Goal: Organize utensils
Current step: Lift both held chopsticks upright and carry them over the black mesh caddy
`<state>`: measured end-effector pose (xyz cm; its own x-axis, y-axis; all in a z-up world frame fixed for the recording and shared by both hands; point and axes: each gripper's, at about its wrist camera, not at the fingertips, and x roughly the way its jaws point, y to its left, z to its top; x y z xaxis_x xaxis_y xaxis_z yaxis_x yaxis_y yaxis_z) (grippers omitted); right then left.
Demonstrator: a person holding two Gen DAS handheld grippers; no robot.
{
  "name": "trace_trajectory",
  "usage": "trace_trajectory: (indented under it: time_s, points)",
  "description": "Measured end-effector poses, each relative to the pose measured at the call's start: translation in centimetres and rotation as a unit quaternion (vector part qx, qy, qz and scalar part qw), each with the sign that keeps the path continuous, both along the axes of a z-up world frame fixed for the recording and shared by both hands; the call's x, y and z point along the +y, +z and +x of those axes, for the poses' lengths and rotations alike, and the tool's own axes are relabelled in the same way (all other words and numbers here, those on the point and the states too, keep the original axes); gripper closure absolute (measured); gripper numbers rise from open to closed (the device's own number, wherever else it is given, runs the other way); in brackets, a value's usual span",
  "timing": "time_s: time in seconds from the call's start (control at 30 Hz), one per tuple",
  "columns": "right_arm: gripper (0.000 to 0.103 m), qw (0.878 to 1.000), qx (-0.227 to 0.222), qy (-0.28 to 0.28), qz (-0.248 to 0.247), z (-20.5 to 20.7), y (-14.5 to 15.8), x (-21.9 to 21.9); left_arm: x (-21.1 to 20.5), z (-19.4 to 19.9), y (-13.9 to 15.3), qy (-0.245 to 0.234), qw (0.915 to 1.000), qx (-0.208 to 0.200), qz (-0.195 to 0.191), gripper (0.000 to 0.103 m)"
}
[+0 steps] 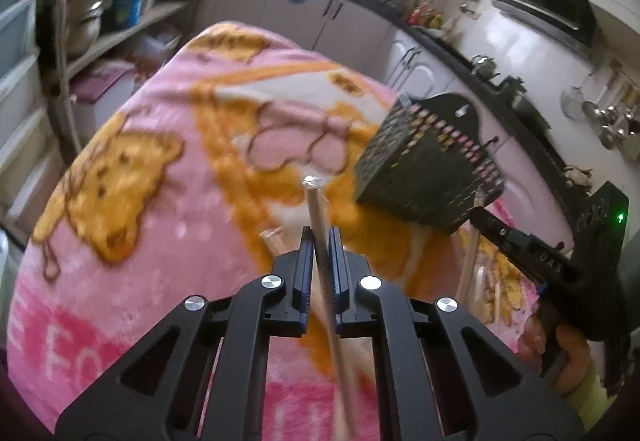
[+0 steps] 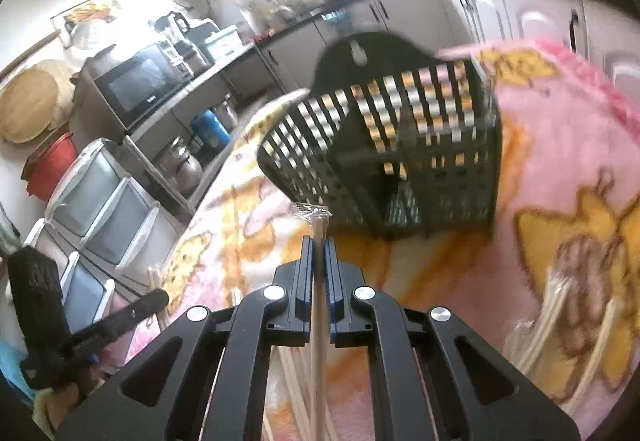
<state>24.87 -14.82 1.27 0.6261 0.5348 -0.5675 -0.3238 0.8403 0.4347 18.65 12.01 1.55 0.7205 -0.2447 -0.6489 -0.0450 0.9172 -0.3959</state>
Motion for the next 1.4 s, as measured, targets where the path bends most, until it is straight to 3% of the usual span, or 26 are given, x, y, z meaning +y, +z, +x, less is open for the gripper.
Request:
trace_trajectory:
  time_s: [0.37, 0.7, 1.13, 1.4]
  points:
    - [0.097, 0.996, -0.082, -0.009, -0.017, -0.8, 3.8, 0.0, -4.3, 1.8, 4.7, -0.045, 0.9967, -0.053, 0.043, 0.102]
    - [0.097, 0.984, -0.172, -0.021, -0.030, -1.4, 7.6, -1.3, -6.8, 4.3, 9.1, -0.066, 0.9910, -0.098, 0.063, 0.102]
    - [0.097, 0.974, -0.217, -0.056, -0.023, 0.9, 12.0, -4.1, -10.0, 7.9, 15.6, -0.056, 0.9758, -0.185, 0.103, 0.102]
    - [0.097, 0.968, -0.236, -0.084, -0.019, 3.7, 13.7, -5.7, -11.3, 10.5, 16.5, -0.038, 0.9689, -0.213, 0.120, 0.102]
